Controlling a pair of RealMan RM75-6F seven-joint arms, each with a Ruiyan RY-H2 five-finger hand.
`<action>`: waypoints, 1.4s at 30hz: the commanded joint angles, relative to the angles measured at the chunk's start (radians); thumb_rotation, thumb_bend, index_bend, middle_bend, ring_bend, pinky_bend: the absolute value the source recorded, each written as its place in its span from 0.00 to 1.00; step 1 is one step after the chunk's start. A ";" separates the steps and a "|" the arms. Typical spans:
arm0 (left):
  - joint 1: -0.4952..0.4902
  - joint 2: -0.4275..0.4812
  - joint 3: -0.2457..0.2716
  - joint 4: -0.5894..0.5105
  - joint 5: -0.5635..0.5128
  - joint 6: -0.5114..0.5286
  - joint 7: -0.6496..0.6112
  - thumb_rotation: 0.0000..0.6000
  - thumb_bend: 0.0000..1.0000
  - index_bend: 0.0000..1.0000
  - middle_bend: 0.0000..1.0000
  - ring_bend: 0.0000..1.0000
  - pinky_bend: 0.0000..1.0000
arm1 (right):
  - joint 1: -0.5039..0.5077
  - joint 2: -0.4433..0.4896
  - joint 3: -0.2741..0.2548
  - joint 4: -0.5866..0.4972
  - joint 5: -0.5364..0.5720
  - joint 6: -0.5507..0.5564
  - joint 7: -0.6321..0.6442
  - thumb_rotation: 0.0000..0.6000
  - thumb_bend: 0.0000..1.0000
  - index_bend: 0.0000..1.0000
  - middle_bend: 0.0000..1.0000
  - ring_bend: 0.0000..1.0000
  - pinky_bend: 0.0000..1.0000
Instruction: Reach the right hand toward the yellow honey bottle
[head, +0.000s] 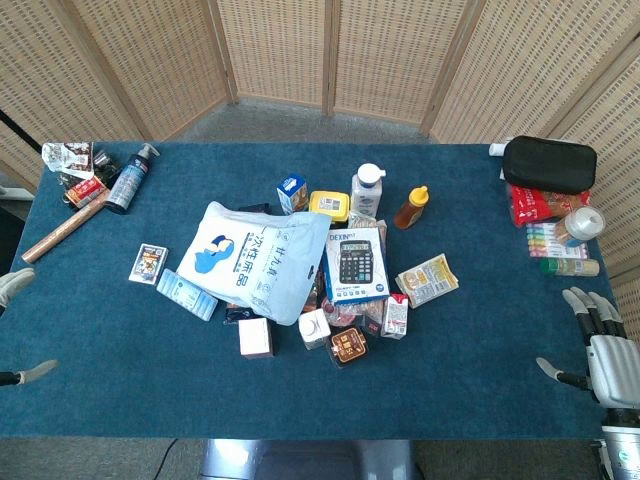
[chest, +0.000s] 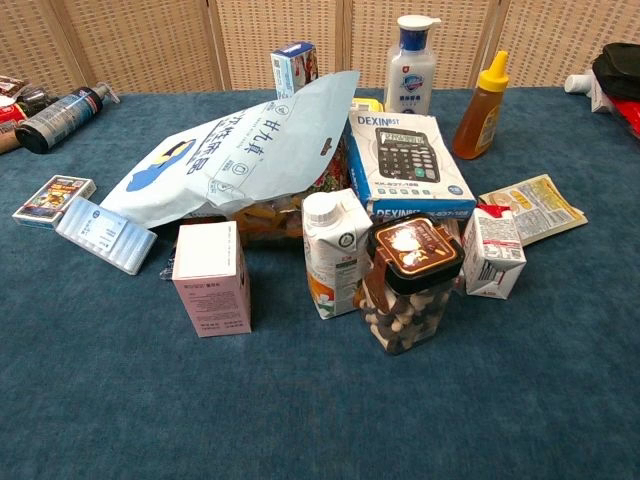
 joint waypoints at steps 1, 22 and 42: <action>-0.002 -0.001 0.001 -0.001 0.000 -0.003 0.003 1.00 0.00 0.03 0.00 0.00 0.00 | 0.001 -0.002 -0.001 0.002 -0.001 -0.003 -0.002 1.00 0.00 0.00 0.00 0.00 0.00; -0.020 0.000 0.010 0.002 0.021 -0.014 -0.023 1.00 0.00 0.03 0.00 0.00 0.00 | 0.305 -0.062 0.145 0.107 0.167 -0.461 0.231 1.00 0.00 0.00 0.00 0.00 0.00; -0.056 -0.010 -0.008 0.019 -0.063 -0.104 -0.026 1.00 0.00 0.03 0.00 0.00 0.00 | 0.677 -0.336 0.342 0.504 0.535 -0.870 0.123 1.00 0.00 0.00 0.00 0.00 0.00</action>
